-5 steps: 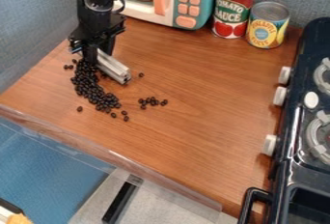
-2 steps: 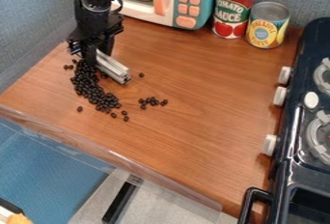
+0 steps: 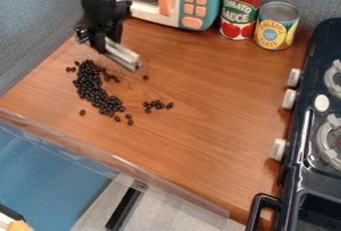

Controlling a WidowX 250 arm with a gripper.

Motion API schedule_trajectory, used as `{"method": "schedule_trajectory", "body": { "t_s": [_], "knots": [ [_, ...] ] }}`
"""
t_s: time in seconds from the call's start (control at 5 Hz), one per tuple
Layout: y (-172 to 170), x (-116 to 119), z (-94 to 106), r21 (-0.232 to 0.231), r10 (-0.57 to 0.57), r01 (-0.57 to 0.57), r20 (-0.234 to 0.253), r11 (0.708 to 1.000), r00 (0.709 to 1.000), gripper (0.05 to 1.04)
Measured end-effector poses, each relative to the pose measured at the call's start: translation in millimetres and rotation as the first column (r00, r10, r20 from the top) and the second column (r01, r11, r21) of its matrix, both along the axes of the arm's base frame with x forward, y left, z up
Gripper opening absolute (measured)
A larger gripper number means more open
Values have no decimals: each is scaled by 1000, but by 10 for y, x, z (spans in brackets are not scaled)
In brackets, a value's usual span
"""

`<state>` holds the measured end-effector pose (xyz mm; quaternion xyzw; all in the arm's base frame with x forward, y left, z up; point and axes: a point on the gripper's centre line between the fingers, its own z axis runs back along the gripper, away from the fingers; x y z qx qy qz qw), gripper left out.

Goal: Sweep into pile

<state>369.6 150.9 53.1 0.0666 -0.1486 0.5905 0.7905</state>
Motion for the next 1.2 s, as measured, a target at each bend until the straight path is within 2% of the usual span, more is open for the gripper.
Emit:
{"method": "schedule_trajectory", "body": {
  "t_s": [0.4,1.2],
  "knots": [
    [59,-2,-248,16,20,-19,-63,1000,998,372],
    [55,-85,-302,26,25,-23,-76,999,997,373]
  ]
}}
